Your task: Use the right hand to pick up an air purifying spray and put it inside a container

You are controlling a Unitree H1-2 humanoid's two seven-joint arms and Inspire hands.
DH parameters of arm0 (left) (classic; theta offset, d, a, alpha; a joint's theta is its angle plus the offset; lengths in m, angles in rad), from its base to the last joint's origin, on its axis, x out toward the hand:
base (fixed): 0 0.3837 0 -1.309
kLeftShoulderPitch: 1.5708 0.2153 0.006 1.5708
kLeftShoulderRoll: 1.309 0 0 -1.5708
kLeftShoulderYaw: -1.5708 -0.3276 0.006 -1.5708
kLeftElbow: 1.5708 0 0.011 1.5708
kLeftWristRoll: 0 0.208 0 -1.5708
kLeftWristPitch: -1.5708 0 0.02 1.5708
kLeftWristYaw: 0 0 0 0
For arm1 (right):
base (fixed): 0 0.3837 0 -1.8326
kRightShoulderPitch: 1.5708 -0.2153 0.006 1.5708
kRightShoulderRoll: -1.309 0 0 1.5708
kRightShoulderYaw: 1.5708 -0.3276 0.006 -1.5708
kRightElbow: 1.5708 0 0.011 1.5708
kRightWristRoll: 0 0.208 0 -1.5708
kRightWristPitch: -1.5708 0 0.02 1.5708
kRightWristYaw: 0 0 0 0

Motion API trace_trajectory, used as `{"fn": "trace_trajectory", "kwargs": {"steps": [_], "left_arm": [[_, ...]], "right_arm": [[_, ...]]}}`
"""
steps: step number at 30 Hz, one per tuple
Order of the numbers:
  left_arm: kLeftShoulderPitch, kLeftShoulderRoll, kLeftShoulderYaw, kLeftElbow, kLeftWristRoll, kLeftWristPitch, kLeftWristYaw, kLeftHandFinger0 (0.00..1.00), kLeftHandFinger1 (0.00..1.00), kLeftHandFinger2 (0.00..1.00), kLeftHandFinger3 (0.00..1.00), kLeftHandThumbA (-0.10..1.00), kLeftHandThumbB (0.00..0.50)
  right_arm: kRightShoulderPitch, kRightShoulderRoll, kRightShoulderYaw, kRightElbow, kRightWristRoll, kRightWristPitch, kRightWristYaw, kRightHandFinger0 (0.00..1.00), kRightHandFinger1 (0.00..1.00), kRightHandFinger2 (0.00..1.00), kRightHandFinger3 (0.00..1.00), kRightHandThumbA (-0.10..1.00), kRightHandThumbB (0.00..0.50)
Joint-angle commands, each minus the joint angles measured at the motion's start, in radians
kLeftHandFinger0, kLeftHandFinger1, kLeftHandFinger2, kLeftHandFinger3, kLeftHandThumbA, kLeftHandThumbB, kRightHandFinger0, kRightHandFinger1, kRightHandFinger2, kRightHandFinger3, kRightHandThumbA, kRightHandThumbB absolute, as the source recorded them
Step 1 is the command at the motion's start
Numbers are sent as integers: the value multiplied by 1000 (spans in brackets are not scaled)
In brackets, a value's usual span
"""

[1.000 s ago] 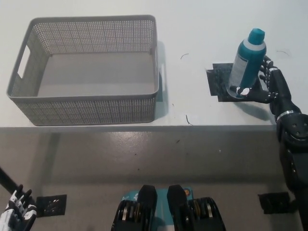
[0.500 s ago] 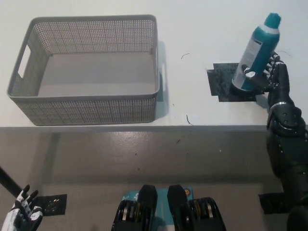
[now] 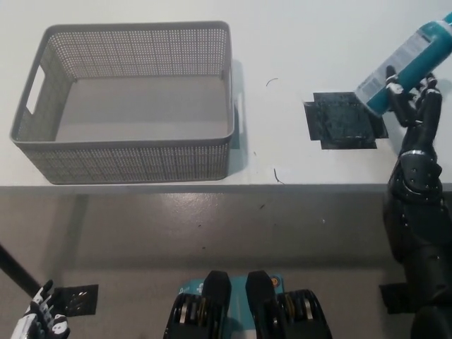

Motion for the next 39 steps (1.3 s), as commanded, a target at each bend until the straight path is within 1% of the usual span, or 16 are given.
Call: {"fn": "trace_trajectory", "kwargs": {"steps": [1,3,6,8,14,16,17,19,20,22,23,26,28,34,38,39], "left_arm": [[4,24,-7,-31,16,3,0,1000,1000,1000,1000,-50,327],[-7,30,-6,-35,21,10,2,1000,1000,1000,1000,-6,327],[-12,26,-8,-36,26,13,4,1000,1000,996,1000,-13,316],[-9,24,-13,-35,35,14,6,1000,1000,1000,1000,-3,303],[-18,22,-25,-30,39,13,2,1000,1000,1000,1000,5,313],[-28,22,-28,-30,34,12,-2,1000,1000,985,1000,7,329],[-34,24,-33,-27,42,9,-2,1000,1000,976,1000,31,341],[-37,22,-41,-23,50,9,0,1000,1000,977,1000,55,349],[-39,23,-45,-20,59,8,3,1000,1000,975,1000,69,340],[-46,21,-56,-20,67,9,5,1000,1000,975,1000,64,340],[-46,19,-62,-18,70,6,4,1000,1000,979,1000,60,333],[-52,18,-74,-15,88,7,10,1000,1000,979,1000,62,340],[-57,11,-79,-16,91,18,14,1000,1000,985,1000,59,347],[-55,10,-95,-34,103,36,17,1000,1000,983,1000,88,349],[-67,14,-102,-42,108,56,18,1000,1000,1000,1000,142,382],[-69,17,-103,-44,111,57,17,1000,1000,1000,1000,158,395]], "right_arm": [[-76,1,9,-156,6,-114,-28,288,319,399,450,-100,401],[-101,5,28,-201,-7,-110,-21,280,296,386,438,-100,407],[-124,14,51,-276,-12,-57,-11,262,288,373,413,-100,418],[-139,20,81,-330,-51,-19,-19,236,243,350,418,-100,423],[-211,50,148,-393,-73,19,3,289,286,383,430,-100,400],[-236,56,168,-409,-68,56,19,279,297,399,449,-100,412],[-252,64,176,-413,-64,75,24,290,314,412,444,-100,406],[-277,80,188,-417,-55,121,31,323,331,409,418,-100,428],[-290,94,192,-408,-36,121,43,303,317,398,409,-100,421],[-307,111,207,-403,-48,139,37,278,302,373,391,-100,444],[-306,121,212,-410,-46,154,44,294,322,387,394,-100,427],[-304,146,237,-407,-50,160,60,333,341,404,404,-100,415],[-303,164,262,-396,-68,169,60,287,310,387,396,-100,420],[-274,228,307,-326,-59,155,83,314,311,373,367,-100,431],[-247,250,360,-262,-97,116,92,319,327,377,369,-100,452],[-230,249,401,-239,-147,101,83,292,321,379,365,-94,448]]}}
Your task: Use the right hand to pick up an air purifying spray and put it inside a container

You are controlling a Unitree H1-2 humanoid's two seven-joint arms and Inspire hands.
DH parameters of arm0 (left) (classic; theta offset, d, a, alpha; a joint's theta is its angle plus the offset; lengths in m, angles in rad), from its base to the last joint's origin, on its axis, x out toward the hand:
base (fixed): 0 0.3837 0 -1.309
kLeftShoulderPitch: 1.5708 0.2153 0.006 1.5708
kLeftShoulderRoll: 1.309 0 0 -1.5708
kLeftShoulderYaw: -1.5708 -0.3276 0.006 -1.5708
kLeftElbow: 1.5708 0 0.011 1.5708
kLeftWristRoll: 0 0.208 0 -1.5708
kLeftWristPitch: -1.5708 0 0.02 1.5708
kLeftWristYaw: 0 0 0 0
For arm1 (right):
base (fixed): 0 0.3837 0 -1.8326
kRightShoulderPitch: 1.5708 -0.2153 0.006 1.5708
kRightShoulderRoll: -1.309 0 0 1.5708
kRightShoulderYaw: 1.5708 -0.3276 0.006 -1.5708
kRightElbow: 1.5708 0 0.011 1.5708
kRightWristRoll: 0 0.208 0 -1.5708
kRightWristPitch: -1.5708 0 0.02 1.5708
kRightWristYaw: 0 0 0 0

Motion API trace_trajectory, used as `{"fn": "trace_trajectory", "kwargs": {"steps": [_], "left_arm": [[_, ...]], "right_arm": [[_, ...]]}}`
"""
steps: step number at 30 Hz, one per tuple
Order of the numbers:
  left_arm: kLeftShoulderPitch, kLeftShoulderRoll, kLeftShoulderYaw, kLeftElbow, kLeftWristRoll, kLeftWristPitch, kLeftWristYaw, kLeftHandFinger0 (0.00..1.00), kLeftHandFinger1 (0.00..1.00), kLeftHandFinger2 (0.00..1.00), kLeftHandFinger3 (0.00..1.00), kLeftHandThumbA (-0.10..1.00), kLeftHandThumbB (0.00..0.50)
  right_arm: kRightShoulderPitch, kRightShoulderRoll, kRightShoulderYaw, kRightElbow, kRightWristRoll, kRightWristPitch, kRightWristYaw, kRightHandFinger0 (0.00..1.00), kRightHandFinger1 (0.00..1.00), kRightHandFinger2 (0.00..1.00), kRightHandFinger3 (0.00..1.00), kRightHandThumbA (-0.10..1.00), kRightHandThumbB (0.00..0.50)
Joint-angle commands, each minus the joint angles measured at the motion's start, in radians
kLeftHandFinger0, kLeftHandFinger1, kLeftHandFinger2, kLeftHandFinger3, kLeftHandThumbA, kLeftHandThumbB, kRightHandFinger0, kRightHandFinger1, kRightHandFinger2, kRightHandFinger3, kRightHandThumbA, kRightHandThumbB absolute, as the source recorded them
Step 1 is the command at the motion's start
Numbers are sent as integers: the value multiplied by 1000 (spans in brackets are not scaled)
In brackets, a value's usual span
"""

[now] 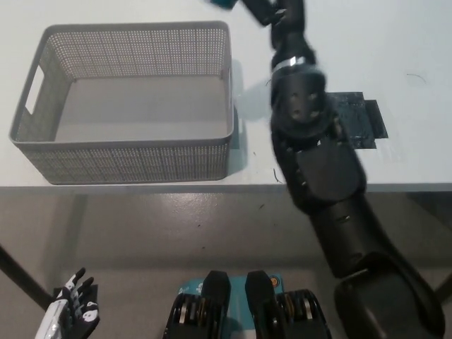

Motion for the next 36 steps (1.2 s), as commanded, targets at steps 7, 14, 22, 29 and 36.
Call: {"fn": "trace_trajectory", "kwargs": {"steps": [7,14,22,29,36], "left_arm": [[-17,9,-6,-46,41,28,21,1000,1000,1000,1000,138,369],[-24,10,2,-36,29,23,12,1000,1000,976,1000,70,362],[-22,13,0,-44,42,33,15,1000,1000,989,1000,107,372],[-20,12,1,-42,41,27,14,1000,1000,987,1000,41,383],[-14,12,2,-44,46,28,15,1000,1000,920,1000,-67,434]], "right_arm": [[69,42,111,109,-79,-105,36,315,323,361,361,-100,437],[141,62,106,213,-63,-128,57,402,364,397,388,-100,437],[178,63,102,230,-61,-160,67,481,420,438,424,-100,427],[169,41,122,246,-46,-221,162,1000,1000,1000,1000,414,500],[163,-2,165,206,-64,-181,256,1000,1000,1000,1000,726,500]]}}
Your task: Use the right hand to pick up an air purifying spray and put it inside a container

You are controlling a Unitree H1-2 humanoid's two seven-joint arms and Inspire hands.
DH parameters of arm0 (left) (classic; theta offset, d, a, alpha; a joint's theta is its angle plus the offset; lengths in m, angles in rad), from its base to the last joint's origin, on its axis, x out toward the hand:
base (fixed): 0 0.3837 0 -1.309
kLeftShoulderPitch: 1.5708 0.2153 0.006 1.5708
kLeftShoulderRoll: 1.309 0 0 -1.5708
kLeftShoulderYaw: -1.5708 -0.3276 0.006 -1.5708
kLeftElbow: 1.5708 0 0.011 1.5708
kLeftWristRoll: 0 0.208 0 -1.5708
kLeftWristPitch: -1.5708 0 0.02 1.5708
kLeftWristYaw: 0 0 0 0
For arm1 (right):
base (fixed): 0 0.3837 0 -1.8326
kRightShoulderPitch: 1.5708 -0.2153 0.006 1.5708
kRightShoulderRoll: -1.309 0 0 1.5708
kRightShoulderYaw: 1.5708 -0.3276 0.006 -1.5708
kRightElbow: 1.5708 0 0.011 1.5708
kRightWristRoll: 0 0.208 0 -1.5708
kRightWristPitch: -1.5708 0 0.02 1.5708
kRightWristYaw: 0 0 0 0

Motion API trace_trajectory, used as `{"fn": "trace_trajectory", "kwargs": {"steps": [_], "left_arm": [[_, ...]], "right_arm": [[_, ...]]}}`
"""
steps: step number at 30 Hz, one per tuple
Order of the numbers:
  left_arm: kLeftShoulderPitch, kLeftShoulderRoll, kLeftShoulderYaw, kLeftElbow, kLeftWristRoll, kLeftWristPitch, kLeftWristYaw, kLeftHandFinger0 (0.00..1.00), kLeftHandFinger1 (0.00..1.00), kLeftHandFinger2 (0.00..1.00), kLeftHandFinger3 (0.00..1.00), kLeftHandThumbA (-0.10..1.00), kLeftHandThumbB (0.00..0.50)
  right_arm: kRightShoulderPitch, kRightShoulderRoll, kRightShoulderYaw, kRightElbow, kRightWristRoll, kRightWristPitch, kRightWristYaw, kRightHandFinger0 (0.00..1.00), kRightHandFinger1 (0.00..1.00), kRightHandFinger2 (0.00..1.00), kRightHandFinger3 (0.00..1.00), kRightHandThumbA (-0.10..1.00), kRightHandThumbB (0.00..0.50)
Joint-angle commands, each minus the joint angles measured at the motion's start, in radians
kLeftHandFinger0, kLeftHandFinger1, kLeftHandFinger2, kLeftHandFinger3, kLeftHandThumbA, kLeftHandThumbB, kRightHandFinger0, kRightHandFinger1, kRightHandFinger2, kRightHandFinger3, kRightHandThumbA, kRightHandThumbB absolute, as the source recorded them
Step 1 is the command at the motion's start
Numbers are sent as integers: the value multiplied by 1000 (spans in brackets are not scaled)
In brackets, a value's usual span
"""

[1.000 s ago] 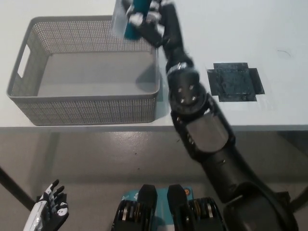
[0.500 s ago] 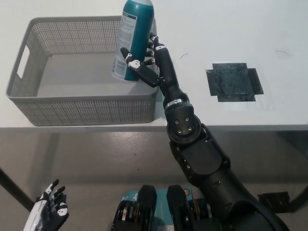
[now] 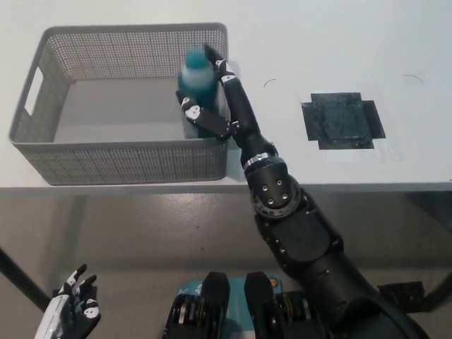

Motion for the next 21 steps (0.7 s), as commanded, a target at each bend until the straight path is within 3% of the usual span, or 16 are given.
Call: {"fn": "trace_trajectory", "kwargs": {"steps": [1,7,9,13,16,18,21], "left_arm": [[4,15,3,-33,17,-7,12,1000,1000,928,1000,-83,423],[9,16,1,-24,30,-23,17,1000,986,897,1000,-100,419],[5,11,5,-15,32,-24,23,1000,963,881,1000,-100,478],[11,4,13,-16,26,-34,27,1000,893,834,1000,-100,457],[18,15,15,-17,33,-34,27,1000,912,857,1000,-100,461],[15,19,19,-20,25,-23,21,1000,949,867,1000,-100,451],[13,28,26,-16,12,-28,11,1000,969,885,1000,-100,440]], "right_arm": [[-12,-13,21,-21,4,20,117,1000,1000,1000,1000,823,500],[-11,-48,7,-150,17,54,151,1000,1000,1000,1000,868,500],[-6,-61,-19,-234,49,74,167,1000,1000,1000,1000,798,500],[6,-89,-47,-398,69,151,189,1000,1000,1000,1000,818,500],[26,-126,-61,-562,51,206,197,1000,1000,1000,1000,861,500],[34,-144,-87,-650,99,221,216,1000,1000,1000,1000,766,500],[73,-185,-117,-832,136,275,230,1000,1000,1000,1000,773,500]]}}
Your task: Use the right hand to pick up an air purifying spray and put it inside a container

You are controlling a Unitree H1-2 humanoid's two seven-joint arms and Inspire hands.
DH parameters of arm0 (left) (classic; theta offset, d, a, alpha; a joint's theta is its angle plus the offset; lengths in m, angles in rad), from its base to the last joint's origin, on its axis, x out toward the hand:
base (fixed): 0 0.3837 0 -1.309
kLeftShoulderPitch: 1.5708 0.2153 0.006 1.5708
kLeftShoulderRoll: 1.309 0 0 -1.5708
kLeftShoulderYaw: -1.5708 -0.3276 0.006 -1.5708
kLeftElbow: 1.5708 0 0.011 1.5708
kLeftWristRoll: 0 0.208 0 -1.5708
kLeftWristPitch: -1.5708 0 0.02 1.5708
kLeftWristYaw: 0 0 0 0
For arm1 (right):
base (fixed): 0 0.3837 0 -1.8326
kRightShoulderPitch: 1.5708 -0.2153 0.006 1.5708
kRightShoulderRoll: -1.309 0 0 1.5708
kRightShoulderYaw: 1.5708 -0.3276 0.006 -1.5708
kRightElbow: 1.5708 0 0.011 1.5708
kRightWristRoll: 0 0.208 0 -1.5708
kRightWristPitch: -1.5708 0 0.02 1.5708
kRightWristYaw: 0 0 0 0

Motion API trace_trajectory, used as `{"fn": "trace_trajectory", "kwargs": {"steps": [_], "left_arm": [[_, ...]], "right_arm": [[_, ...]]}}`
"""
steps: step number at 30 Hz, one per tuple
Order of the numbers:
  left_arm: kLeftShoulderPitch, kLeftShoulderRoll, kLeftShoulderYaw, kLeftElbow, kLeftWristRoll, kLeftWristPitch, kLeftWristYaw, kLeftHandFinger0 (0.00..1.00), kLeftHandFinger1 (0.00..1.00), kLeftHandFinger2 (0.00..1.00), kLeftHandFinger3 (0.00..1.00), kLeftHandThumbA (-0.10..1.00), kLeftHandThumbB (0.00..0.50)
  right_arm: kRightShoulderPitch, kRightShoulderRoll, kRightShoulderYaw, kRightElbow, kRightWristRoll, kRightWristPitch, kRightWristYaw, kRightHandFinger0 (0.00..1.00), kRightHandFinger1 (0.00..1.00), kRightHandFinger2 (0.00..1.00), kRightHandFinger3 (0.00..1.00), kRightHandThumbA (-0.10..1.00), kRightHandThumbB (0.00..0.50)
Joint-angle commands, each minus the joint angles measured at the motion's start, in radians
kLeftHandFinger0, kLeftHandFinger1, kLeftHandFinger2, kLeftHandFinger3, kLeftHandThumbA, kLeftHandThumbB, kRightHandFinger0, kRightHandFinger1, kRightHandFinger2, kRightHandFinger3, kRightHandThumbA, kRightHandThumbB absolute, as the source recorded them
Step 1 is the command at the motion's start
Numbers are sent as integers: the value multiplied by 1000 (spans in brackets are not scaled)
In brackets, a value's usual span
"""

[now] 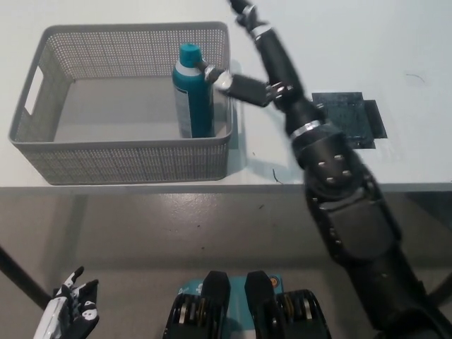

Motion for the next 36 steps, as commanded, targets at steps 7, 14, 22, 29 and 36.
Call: {"fn": "trace_trajectory", "kwargs": {"steps": [7,14,22,29,36], "left_arm": [[-2,19,29,3,-26,-56,2,1000,1000,970,1000,29,383],[27,-4,50,15,-53,-113,9,1000,1000,995,1000,300,251],[23,-25,67,47,-63,-236,13,1000,1000,989,1000,751,380],[17,-44,97,62,-75,-283,34,1000,1000,983,1000,835,426],[28,-51,104,43,-68,-294,29,1000,1000,979,1000,859,428]], "right_arm": [[256,-155,-73,-592,70,44,83,1000,1000,1000,1000,820,500],[613,-225,-57,-602,42,-133,81,1000,1000,1000,1000,1000,439],[904,-265,-54,-362,34,-320,63,1000,1000,1000,1000,820,447],[970,-272,-86,-138,41,-385,39,1000,1000,1000,1000,888,438],[943,-281,-113,28,64,-390,61,1000,1000,1000,1000,1000,468]]}}
